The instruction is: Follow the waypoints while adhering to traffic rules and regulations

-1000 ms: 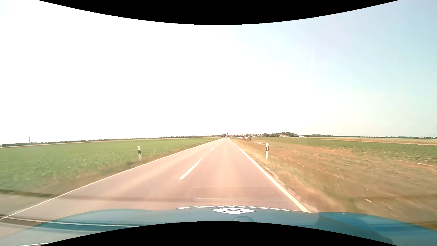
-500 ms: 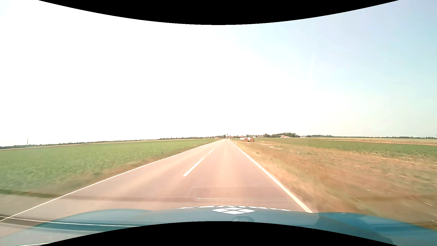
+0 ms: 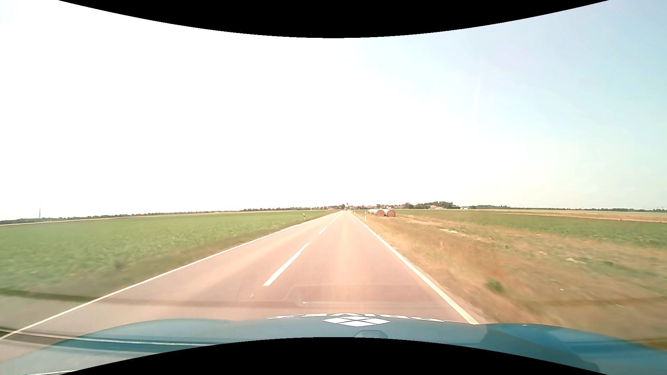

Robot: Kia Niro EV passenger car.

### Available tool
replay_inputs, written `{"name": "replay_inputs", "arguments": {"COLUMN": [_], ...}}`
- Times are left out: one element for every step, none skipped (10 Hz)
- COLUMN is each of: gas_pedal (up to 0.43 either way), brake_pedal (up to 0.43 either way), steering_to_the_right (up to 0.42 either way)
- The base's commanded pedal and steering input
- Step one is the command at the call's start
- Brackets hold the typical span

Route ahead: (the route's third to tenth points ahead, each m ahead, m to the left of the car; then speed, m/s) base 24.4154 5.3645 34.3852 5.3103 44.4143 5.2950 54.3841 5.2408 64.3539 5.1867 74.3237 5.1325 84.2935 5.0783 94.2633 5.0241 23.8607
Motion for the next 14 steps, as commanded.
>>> {"name": "replay_inputs", "arguments": {"gas_pedal": [0.209, 0.209, 0.209, 0.209, 0.209, 0.209, 0.209, 0.209, 0.209, 0.209, 0.209, 0.209, 0.209, 0.209], "brake_pedal": [0.000, 0.000, 0.000, 0.000, 0.000, 0.000, 0.000, 0.000, 0.000, 0.000, 0.000, 0.000, 0.000, 0.000], "steering_to_the_right": [-0.003, -0.001, 0.000, 0.000, 0.000, 0.000, 0.000, -0.001, -0.002, -0.003, -0.002, -0.002, -0.002, -0.003]}}
